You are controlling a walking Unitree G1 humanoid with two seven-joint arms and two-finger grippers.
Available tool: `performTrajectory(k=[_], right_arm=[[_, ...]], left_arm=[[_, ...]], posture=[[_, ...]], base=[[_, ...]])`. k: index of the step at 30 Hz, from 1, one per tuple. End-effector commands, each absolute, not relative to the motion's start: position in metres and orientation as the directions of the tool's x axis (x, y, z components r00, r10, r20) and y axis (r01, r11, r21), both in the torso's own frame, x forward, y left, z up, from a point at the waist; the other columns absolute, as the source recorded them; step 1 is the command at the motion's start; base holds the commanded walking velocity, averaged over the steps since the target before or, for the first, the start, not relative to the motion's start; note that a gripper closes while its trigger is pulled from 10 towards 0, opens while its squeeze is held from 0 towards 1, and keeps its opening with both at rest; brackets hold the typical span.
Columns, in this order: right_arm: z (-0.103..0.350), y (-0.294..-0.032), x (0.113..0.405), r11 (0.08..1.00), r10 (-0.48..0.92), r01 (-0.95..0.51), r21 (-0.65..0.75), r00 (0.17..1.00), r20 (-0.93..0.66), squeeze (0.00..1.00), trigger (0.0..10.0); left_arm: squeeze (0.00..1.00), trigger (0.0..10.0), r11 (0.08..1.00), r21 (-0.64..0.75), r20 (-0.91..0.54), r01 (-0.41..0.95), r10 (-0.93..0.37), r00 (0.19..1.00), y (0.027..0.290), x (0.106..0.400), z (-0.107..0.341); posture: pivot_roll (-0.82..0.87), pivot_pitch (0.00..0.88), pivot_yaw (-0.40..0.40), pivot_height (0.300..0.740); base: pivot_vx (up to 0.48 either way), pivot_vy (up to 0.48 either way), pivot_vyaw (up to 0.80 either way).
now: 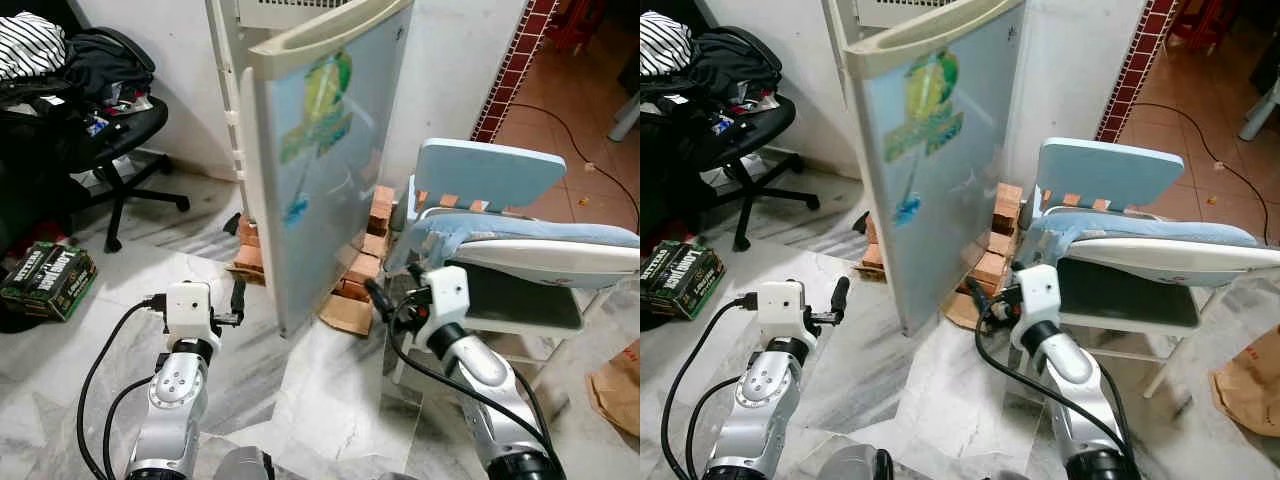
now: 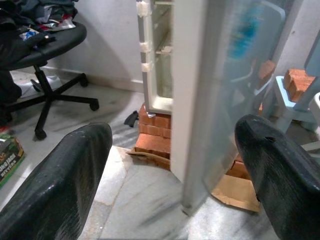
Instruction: Restocking fridge
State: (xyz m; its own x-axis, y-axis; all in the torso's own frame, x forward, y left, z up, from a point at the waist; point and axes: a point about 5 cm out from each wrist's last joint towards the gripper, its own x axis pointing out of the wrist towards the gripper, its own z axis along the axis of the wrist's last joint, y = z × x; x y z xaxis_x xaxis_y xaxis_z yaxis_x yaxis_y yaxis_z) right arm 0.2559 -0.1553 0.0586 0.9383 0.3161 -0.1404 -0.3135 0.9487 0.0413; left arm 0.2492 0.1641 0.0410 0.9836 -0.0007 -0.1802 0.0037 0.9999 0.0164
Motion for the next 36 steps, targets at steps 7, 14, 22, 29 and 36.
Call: performTrajectory(k=[7, 14, 22, 29, 36], right_arm=[[0.062, -0.16, 0.248, 0.98, 0.197, -0.196, 0.02, 0.976, -0.096, 0.0, 10.0], [0.061, -0.163, 0.247, 0.991, 0.133, -0.134, 0.002, 0.987, -0.092, 0.0, 10.0], [0.061, -0.173, 0.248, 0.997, 0.079, -0.08, -0.009, 0.992, -0.094, 0.0, 10.0], [0.062, -0.172, 0.251, 0.997, 0.072, -0.073, -0.01, 0.994, -0.087, 0.0, 10.0], [0.062, -0.172, 0.252, 0.997, 0.073, -0.074, -0.014, 0.994, -0.086, 0.0, 10.0]], left_arm=[[0.0, 10.0, 0.999, 0.012, -0.182, 0.033, -0.03, 0.983, 0.159, 0.252, 0.042], [0.0, 10.0, 0.997, 0.004, -0.196, 0.079, -0.077, 0.978, 0.153, 0.253, 0.042], [0.0, 10.0, 0.986, 0.036, -0.149, 0.161, -0.154, 0.977, 0.149, 0.255, 0.048], [0.0, 10.0, 0.987, 0.041, -0.126, 0.155, -0.149, 0.981, 0.15, 0.263, 0.053], [0.0, 10.0, 0.987, 0.041, -0.121, 0.154, -0.148, 0.981, 0.15, 0.264, 0.053]], posture=[[-0.02, 0.0, -0.004, 0.74], [-0.02, 0.0, -0.001, 0.74], [-0.02, 0.0, -0.004, 0.74], [-0.02, 0.0, -0.005, 0.74], [-0.02, 0.0, -0.008, 0.74]], base=[[0.0, 0.48, 0.0], [0.0, 0.478, 0.0], [0.0, 0.474, -0.16], [0.0, 0.48, -0.8], [0.0, 0.48, -0.17]])
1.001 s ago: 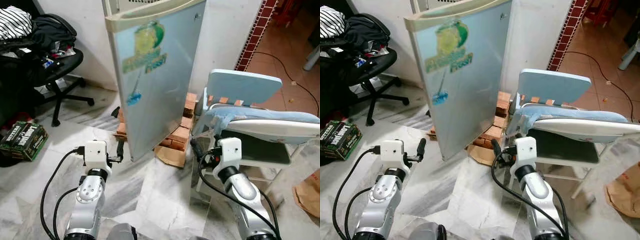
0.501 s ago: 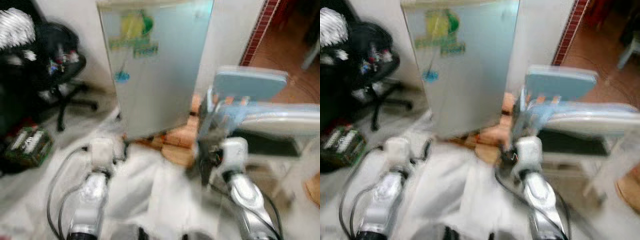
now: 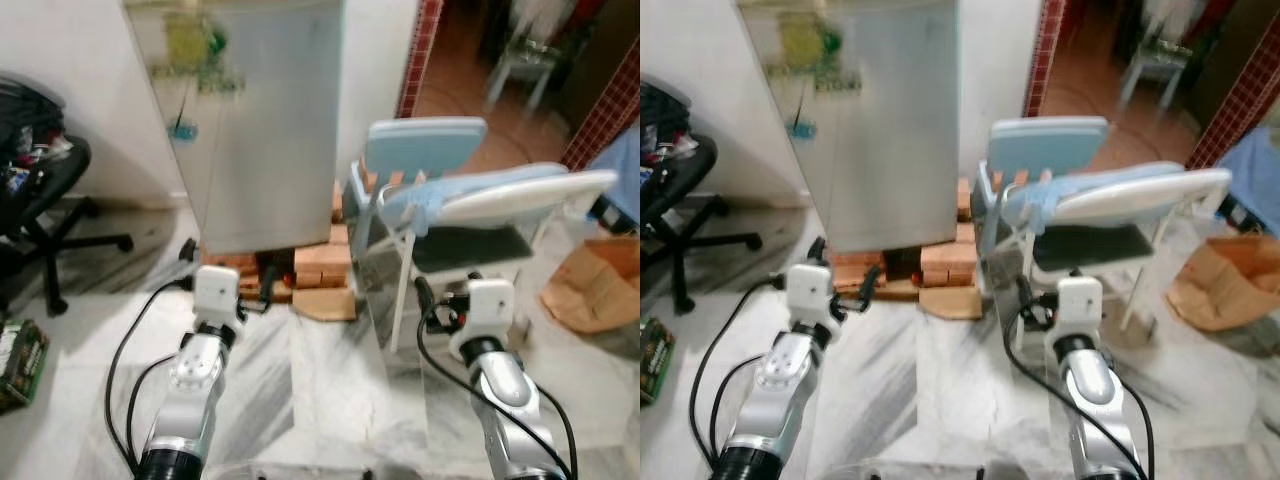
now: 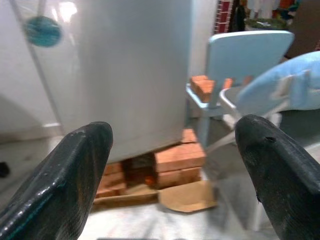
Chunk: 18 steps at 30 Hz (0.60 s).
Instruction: Restocking fridge
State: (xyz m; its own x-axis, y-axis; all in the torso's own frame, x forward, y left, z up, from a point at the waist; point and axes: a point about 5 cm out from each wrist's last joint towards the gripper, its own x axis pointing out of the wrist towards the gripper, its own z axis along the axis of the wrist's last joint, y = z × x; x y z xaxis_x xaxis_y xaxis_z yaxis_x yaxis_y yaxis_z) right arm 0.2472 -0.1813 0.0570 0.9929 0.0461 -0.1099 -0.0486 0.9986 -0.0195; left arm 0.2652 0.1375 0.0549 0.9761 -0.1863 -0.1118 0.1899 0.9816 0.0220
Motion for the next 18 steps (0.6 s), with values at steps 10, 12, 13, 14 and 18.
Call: performTrajectory(k=[10, 12, 13, 14, 18], right_arm=[[0.0642, -0.1732, 0.2581, 0.997, 0.071, -0.074, -0.026, 0.995, -0.076, 0.0, 10.0], [0.0646, -0.1738, 0.259, 0.997, 0.069, -0.071, -0.028, 0.995, -0.073, 0.0, 10.0], [0.0646, -0.1738, 0.2591, 0.997, 0.068, -0.07, -0.028, 0.995, -0.073, 0.0, 10.0], [0.0644, -0.1738, 0.259, 0.997, 0.068, -0.07, -0.029, 0.995, -0.074, 0.0, 10.0], [0.0627, -0.1727, 0.2577, 0.997, 0.068, -0.071, -0.033, 0.995, -0.079, 0.0, 10.0]], left_arm=[[0.0, 10.0, 0.988, 0.031, -0.118, 0.148, -0.144, 0.983, 0.1516, 0.2665, 0.0539], [0.0, 10.0, 0.988, 0.029, -0.118, 0.149, -0.145, 0.982, 0.1517, 0.2668, 0.0539], [0.0, 10.0, 0.988, 0.03, -0.119, 0.15, -0.146, 0.982, 0.1517, 0.2669, 0.0539], [0.0, 10.0, 0.988, 0.03, -0.119, 0.151, -0.146, 0.982, 0.1517, 0.2669, 0.0538], [0.0, 10.0, 0.988, 0.023, -0.123, 0.153, -0.149, 0.981, 0.152, 0.2666, 0.0532]], posture=[[-0.02, 0.0, -0.004, 0.74], [-0.02, 0.0, -0.003, 0.74], [-0.02, 0.0, -0.003, 0.74], [-0.02, 0.0, -0.003, 0.74], [-0.02, 0.0, -0.001, 0.74]], base=[[0.0, 0.48, 0.0], [0.0, 0.48, 0.0], [0.0, 0.48, 0.0], [0.0, 0.48, 0.0], [0.0, 0.48, -0.34]])
